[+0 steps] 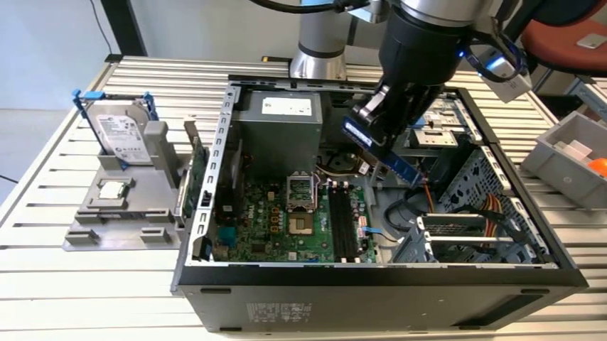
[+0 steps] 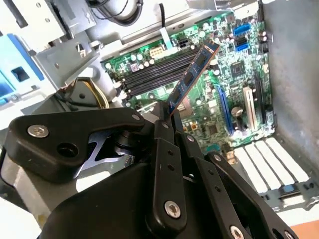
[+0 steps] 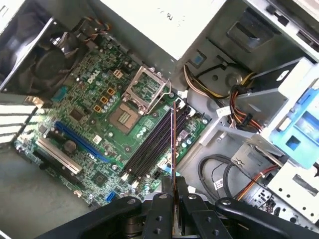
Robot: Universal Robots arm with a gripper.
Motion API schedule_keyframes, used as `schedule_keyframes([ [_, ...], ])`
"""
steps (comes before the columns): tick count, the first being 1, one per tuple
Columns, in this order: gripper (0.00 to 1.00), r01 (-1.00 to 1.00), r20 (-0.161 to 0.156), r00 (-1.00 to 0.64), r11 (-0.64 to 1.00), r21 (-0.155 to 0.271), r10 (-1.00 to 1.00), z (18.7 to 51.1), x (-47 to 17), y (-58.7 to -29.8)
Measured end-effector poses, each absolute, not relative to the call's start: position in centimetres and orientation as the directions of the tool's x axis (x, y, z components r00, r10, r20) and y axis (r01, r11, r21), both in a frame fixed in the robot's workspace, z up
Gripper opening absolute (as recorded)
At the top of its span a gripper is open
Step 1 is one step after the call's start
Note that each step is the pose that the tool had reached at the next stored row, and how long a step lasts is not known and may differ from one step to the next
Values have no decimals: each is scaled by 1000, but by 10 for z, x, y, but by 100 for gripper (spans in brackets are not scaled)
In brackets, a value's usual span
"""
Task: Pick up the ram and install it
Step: 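Insert the ram into the slot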
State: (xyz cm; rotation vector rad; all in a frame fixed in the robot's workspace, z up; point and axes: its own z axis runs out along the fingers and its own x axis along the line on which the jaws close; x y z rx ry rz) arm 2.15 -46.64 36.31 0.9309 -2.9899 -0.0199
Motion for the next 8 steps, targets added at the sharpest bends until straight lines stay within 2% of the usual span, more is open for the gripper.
schedule_keyframes([
  [8,0,-456,6,-890,890,15,-456,363,21,-466],
])
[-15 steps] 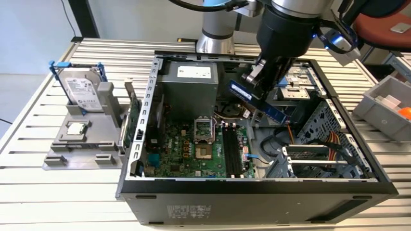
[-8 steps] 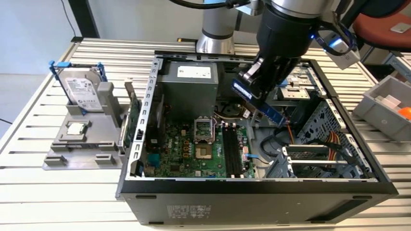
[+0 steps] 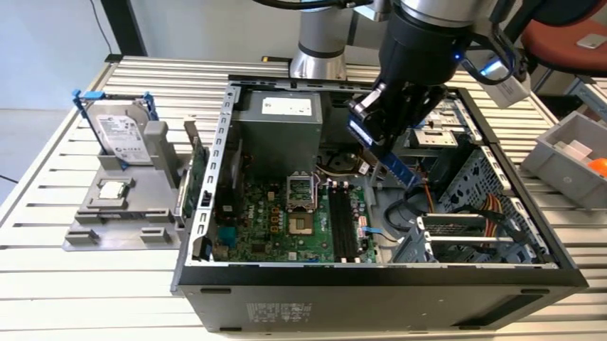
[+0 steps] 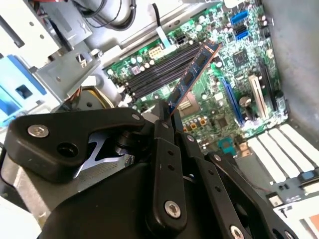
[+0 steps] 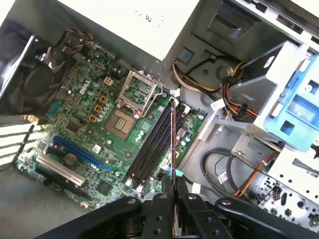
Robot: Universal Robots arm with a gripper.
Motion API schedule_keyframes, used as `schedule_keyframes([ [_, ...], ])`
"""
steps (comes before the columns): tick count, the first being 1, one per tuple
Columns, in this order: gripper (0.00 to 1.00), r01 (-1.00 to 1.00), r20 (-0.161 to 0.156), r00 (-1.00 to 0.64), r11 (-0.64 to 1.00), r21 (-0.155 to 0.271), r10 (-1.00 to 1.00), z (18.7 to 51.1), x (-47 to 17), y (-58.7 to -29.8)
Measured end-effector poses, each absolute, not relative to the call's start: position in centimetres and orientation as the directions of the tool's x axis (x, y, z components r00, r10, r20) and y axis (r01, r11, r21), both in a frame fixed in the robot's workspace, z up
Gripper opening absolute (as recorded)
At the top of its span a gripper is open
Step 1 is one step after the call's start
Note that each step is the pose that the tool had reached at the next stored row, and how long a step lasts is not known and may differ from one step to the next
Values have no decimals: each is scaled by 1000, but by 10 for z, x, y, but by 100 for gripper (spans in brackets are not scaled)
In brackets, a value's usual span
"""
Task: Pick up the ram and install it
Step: 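Insert the ram into the slot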
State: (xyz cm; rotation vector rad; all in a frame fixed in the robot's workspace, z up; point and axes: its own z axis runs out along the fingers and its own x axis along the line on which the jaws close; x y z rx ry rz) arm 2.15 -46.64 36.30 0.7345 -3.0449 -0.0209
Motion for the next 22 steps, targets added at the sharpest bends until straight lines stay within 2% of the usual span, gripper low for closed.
schedule_keyframes([
  [14,0,-288,6,-958,958,15,-288,363,22,-466],
  [22,0,-257,6,-966,966,15,-257,362,21,-466],
])
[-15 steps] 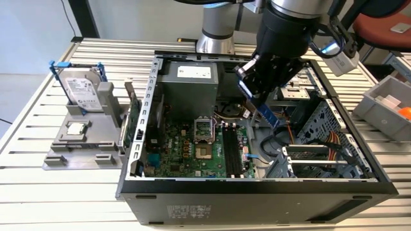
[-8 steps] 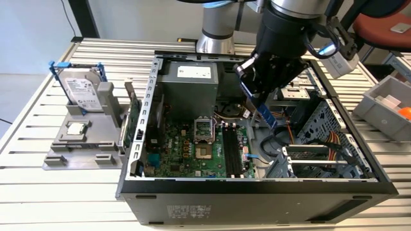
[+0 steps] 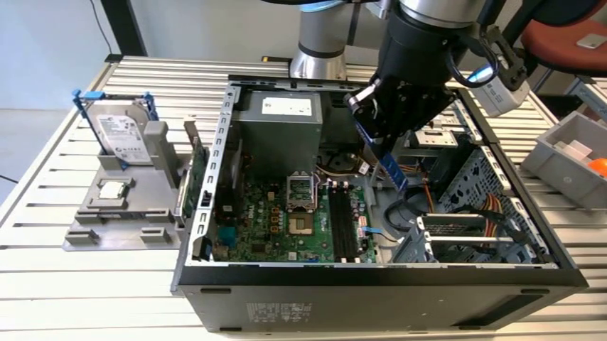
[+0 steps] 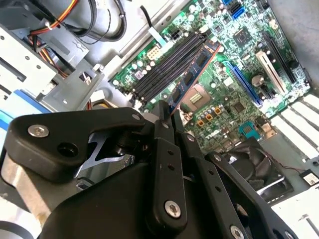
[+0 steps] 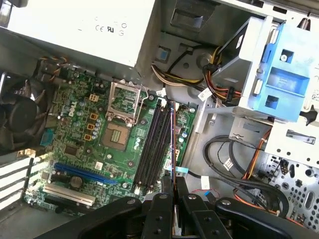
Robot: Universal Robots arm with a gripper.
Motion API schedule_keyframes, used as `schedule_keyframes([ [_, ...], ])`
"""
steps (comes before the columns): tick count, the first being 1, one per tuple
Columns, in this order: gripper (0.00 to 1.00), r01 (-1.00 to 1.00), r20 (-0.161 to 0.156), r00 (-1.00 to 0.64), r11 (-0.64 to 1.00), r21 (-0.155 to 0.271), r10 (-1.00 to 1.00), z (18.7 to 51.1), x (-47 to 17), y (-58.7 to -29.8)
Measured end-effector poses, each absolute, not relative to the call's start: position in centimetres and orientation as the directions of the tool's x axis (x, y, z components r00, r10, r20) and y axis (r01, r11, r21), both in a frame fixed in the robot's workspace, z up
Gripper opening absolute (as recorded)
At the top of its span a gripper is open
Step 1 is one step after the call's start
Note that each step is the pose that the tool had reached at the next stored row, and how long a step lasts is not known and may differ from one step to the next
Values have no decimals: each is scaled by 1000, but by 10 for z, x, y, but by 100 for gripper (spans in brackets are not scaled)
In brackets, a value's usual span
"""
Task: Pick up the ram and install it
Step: 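Insert the ram into the slot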
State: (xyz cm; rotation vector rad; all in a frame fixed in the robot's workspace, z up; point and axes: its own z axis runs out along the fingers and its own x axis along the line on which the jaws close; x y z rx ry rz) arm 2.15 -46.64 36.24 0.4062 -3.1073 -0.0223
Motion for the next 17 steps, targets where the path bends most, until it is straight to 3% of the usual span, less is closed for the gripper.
schedule_keyframes([
  [17,0,-225,6,-974,974,19,-225,354,21,-466],
])
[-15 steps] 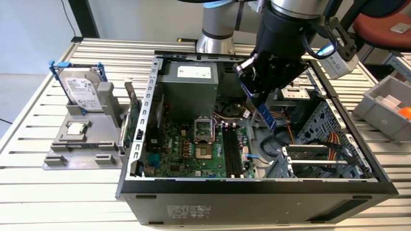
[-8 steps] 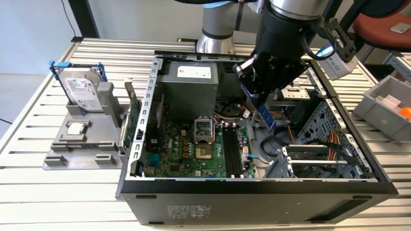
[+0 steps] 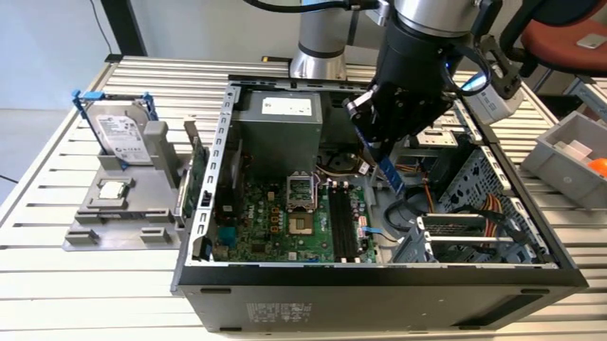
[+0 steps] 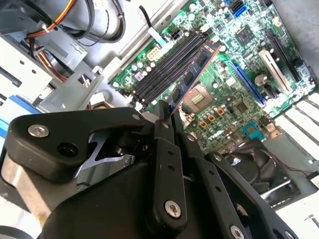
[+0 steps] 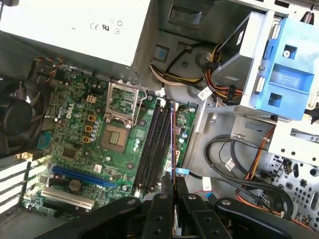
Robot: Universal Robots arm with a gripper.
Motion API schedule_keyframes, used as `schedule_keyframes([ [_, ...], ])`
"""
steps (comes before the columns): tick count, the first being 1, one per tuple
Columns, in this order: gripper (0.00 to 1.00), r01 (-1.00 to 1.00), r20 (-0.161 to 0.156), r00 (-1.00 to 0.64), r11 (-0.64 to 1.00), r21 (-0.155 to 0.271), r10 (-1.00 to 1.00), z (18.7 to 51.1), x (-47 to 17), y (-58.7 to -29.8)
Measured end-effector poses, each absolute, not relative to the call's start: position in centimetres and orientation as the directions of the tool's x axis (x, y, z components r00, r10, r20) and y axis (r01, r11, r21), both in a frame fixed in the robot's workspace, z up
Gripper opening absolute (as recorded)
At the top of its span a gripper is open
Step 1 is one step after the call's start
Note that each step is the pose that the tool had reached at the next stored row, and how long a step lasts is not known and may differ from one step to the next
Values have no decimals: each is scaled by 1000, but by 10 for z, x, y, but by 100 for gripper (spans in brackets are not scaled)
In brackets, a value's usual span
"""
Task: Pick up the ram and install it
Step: 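Insert the ram into the slot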
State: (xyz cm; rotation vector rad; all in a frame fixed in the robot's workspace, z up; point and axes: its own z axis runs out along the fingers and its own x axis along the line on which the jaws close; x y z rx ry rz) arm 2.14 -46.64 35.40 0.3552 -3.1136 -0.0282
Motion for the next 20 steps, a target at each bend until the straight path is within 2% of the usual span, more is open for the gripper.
schedule_keyframes([
  [20,0,-180,3,-984,983,32,-180,347,22,-466],
])
